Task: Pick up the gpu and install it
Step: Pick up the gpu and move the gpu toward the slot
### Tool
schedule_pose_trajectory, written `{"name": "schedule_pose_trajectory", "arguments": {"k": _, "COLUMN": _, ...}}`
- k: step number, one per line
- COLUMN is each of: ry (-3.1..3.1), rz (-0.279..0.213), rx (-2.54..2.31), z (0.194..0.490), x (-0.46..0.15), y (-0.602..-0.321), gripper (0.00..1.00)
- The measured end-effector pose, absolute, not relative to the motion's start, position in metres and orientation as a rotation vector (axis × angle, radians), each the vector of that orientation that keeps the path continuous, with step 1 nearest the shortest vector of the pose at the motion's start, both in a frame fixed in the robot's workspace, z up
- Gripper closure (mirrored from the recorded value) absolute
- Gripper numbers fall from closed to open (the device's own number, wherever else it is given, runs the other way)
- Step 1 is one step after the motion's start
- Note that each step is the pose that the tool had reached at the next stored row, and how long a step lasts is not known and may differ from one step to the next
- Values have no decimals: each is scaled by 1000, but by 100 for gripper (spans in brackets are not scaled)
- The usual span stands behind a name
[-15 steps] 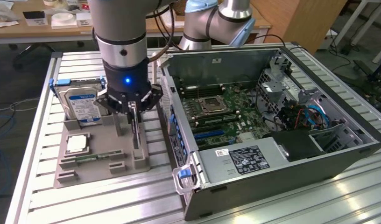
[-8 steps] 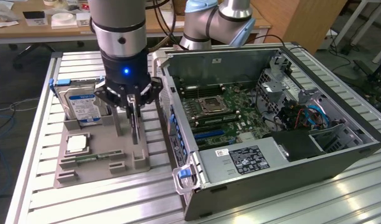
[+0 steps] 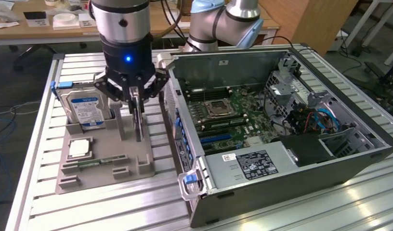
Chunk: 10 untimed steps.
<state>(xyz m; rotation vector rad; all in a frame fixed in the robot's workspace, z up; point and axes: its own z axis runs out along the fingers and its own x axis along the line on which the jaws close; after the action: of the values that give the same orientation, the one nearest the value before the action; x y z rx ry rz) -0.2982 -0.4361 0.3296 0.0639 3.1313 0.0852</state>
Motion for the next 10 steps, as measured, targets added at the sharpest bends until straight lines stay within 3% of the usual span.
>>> {"name": "schedule_pose_trajectory", "arguments": {"k": 10, "ry": 3131, "rz": 85, "rx": 64, "z": 360, "x": -298, "y": -436, "gripper": 74}}
